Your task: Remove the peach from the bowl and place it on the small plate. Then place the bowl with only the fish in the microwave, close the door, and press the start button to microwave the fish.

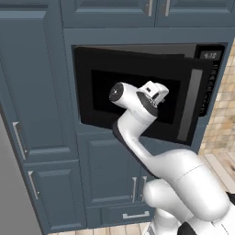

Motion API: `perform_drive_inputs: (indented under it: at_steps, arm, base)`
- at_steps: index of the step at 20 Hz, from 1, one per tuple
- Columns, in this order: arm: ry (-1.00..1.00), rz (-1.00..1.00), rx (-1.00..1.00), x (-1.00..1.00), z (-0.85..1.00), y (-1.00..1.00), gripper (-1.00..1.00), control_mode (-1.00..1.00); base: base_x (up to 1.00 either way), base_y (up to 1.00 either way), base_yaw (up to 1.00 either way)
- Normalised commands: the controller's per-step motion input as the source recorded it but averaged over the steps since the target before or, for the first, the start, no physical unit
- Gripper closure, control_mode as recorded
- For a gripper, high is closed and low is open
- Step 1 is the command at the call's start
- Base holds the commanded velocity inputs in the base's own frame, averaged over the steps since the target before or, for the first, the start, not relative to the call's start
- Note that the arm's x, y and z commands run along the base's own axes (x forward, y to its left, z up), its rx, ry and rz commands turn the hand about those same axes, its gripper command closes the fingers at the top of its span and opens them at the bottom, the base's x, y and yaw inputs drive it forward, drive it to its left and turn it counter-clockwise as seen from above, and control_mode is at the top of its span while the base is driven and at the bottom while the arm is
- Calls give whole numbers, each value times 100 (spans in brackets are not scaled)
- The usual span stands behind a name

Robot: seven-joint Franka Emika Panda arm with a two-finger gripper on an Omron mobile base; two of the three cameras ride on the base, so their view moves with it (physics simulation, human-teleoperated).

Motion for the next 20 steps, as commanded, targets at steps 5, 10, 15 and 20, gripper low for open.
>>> perform_drive_inputs:
  at_steps: [5,10,15,20]
  arm:
    - [-11,12,0,70,0,-23,-100,-100]
    - [-7,10,0,65,0,-22,-100,-100]
    - [0,8,0,68,0,-12,-100,-100]
    - [0,10,0,78,0,-5,-100,-100]
  base:
    - [0,0,0]
    - [0,0,0]
    - [0,0,0]
    - [0,0,0]
